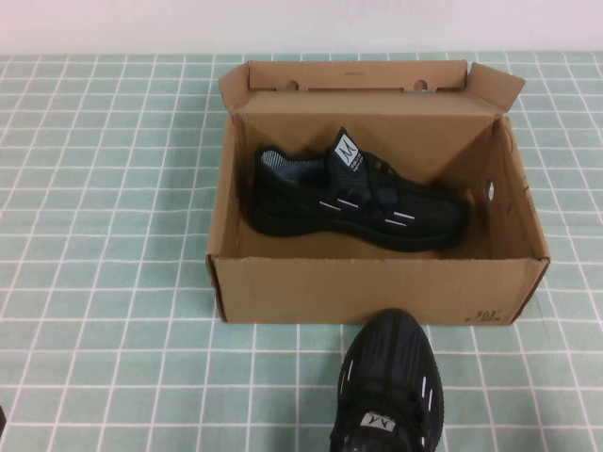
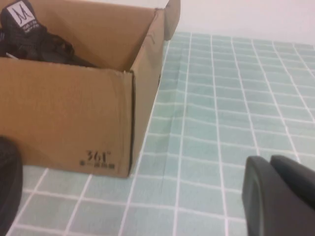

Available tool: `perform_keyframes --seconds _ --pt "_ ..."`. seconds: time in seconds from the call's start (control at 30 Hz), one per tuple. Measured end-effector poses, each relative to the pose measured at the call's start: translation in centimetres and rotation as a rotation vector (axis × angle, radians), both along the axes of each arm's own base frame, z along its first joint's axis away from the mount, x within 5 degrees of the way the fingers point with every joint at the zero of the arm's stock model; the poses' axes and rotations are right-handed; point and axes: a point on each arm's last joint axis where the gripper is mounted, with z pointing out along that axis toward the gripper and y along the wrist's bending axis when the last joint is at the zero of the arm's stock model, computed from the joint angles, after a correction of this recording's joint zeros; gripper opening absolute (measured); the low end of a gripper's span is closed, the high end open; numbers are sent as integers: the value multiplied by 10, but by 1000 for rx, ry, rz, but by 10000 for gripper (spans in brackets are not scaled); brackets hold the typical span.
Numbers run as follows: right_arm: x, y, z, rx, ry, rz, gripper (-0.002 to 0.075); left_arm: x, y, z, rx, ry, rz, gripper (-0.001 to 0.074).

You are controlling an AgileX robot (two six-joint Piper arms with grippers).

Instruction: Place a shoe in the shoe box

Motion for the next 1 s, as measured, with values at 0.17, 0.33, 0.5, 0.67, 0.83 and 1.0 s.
perform_keyframes --seconds 0.17,0.33,0.5,0.67,0.83,1.0 --pt "1 -2 7 6 -78 -25 -8 1 0 4 -8 -49 3 -5" --pt "1 -8 24 20 -260 -85 -8 3 1 18 -35 -199 14 -5" --pt "-3 -15 45 40 -497 -162 -8 2 2 38 -73 -418 30 -5" --pt "-9 -20 58 57 -661 -217 -8 1 3 45 -87 -497 36 -5" --pt "-11 -22 61 84 -693 -236 -8 1 3 46 -87 -499 36 -4" --pt "-14 -27 63 204 -732 -267 -8 0 4 49 -95 -538 39 -4"
